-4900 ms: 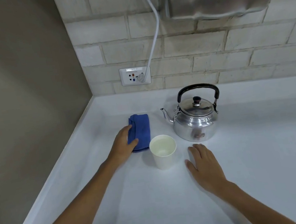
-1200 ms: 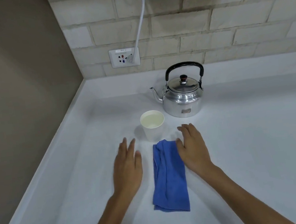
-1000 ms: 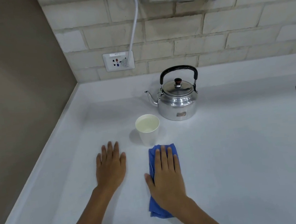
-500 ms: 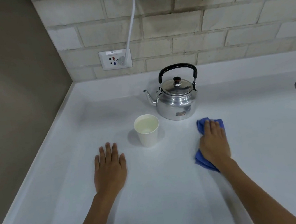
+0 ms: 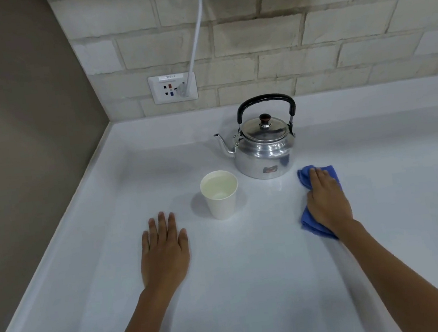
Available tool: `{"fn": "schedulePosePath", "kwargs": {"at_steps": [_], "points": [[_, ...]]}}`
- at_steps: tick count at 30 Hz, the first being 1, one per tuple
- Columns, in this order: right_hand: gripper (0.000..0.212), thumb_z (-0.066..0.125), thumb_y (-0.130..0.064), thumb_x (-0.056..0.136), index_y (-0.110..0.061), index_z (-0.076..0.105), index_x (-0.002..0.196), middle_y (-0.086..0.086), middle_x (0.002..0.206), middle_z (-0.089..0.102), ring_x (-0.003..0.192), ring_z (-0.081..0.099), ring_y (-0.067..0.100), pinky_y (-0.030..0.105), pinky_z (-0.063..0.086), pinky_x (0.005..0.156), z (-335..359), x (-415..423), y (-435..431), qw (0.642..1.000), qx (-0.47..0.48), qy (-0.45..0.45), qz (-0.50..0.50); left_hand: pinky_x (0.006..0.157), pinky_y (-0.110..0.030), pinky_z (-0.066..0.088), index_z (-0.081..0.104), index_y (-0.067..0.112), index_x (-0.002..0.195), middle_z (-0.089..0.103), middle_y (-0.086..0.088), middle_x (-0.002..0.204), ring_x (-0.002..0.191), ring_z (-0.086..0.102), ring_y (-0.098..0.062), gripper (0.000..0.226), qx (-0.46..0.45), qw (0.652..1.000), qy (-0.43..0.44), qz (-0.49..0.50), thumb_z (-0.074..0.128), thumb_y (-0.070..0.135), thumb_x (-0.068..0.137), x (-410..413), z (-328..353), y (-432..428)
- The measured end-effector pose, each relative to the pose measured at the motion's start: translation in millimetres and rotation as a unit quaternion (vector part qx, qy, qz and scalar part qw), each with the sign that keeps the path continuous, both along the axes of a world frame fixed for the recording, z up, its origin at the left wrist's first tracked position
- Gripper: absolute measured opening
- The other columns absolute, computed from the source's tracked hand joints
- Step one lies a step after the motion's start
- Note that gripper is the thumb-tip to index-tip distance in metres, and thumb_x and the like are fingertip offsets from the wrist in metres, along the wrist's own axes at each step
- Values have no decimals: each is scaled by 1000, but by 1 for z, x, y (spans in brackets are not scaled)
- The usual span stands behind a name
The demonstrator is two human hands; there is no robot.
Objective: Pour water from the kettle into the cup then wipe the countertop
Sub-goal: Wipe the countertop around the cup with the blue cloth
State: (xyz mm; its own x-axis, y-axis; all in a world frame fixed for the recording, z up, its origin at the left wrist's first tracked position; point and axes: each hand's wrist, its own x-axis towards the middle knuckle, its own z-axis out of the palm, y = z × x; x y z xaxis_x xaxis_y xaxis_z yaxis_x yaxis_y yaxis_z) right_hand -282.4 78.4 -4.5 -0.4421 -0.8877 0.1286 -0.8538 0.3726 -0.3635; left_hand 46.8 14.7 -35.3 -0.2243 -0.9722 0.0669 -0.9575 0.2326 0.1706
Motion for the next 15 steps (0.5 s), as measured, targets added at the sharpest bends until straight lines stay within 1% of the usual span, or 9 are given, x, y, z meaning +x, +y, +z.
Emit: {"fn": "schedulePosePath", "kwargs": {"at_steps": [2, 5, 8, 11, 13, 15], "points": [[55, 33, 0, 89, 3, 16, 141, 21, 152, 22, 141, 18, 33, 43, 16, 118, -3, 17, -7, 1000, -3, 2, 12, 119, -39, 4, 0, 15, 146, 0, -7, 158, 145, -1, -24, 55, -1, 1000, 1, 1, 15, 36, 97, 0, 0, 0], [58, 32, -2, 90, -1, 8, 143, 17, 155, 11, 144, 8, 30, 37, 5, 119, -18, 58, -2, 994, -12, 31, 102, 119, -39, 4, 0, 16, 146, 1, -6, 158, 145, -1, -24, 55, -3, 1000, 4, 3, 15, 36, 97, 0, -2, 0], [56, 33, -5, 92, -8, 10, 144, 11, 156, 12, 145, 9, 23, 29, 3, 118, -23, 81, -3, 980, -28, 25, 198, 119, -39, 4, 0, 16, 146, 1, -6, 158, 145, -1, -24, 55, -2, 1000, 8, 2, 16, 36, 97, 0, -2, 0], [54, 33, -5, 94, -12, 12, 143, 5, 156, 12, 144, 8, 16, 22, 2, 115, -13, 72, -8, 965, -3, -8, 262, 119, -39, 4, -1, 16, 146, 0, -6, 158, 145, -2, -23, 55, 1, 1000, 11, 0, 17, 36, 97, 1, -1, -1], [54, 36, -1, 93, -11, 18, 142, 5, 155, 17, 143, 14, 16, 20, 4, 114, -9, 56, -4, 967, -6, -22, 254, 119, -38, 3, -1, 17, 146, 0, -5, 158, 145, -2, -22, 55, 1, 1000, 12, 0, 16, 36, 97, 2, 0, -1], [54, 39, 4, 89, -8, 27, 140, 9, 152, 26, 141, 24, 21, 25, 11, 116, -8, 35, 7, 980, -32, -45, 191, 119, -38, 3, -2, 17, 146, -1, -5, 158, 145, -3, -22, 55, 6, 1000, 11, 0, 15, 36, 97, 3, 1, -1]]}}
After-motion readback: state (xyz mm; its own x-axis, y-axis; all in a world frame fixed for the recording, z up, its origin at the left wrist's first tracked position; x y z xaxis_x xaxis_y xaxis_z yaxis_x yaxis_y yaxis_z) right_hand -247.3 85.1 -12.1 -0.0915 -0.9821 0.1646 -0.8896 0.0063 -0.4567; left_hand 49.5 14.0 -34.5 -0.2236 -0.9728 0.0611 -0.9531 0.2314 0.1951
